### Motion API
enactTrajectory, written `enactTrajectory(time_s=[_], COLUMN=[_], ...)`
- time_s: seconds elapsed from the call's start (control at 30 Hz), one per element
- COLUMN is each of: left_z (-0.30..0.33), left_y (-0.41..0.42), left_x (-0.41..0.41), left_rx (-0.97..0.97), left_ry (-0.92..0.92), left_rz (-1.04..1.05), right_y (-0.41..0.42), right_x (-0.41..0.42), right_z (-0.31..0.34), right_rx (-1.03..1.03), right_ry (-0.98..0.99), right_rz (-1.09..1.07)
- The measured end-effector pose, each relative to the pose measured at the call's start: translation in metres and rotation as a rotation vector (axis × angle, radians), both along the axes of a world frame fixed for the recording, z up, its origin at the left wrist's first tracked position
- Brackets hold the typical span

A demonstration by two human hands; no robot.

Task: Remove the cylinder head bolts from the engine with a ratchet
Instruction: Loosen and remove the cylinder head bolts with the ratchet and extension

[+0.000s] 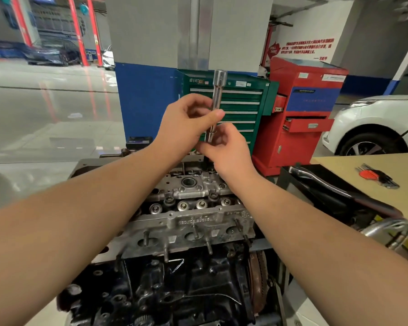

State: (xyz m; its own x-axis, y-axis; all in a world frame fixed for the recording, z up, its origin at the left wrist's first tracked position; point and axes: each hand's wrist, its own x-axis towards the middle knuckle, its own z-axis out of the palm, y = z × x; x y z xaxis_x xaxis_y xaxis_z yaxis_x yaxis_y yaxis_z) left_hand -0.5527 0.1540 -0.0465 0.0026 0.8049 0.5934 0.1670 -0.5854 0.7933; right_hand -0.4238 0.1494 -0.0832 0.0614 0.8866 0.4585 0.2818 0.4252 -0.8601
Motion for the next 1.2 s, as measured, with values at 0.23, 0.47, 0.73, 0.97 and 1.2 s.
enactTrajectory(time_s=[0.23,0.47,0.73,0.97,1.2], left_z=[-0.001,-0.001,-0.004,-0.003,-0.004], left_y=[0.008,0.011,0.007,0.008,0.004], left_x=[-0.018,-0.021,-0.014,-0.015,-0.012], left_rx=[0.014,0.015,0.046,0.017,0.019], left_ry=[0.071,0.001,0.1,0.105,0.079], left_rz=[-0.12,-0.099,-0.078,-0.101,-0.056], right_y=[-0.001,0.001,-0.002,-0.001,-0.001], right_x=[0.008,0.006,0.002,0.01,0.004], right_z=[-0.005,-0.007,-0.004,-0.007,-0.004], right_rx=[-0.064,-0.015,0.008,-0.032,0.014], right_ry=[0.07,-0.004,-0.099,0.021,-0.001], right_rz=[0.193,0.086,0.055,0.14,0.053])
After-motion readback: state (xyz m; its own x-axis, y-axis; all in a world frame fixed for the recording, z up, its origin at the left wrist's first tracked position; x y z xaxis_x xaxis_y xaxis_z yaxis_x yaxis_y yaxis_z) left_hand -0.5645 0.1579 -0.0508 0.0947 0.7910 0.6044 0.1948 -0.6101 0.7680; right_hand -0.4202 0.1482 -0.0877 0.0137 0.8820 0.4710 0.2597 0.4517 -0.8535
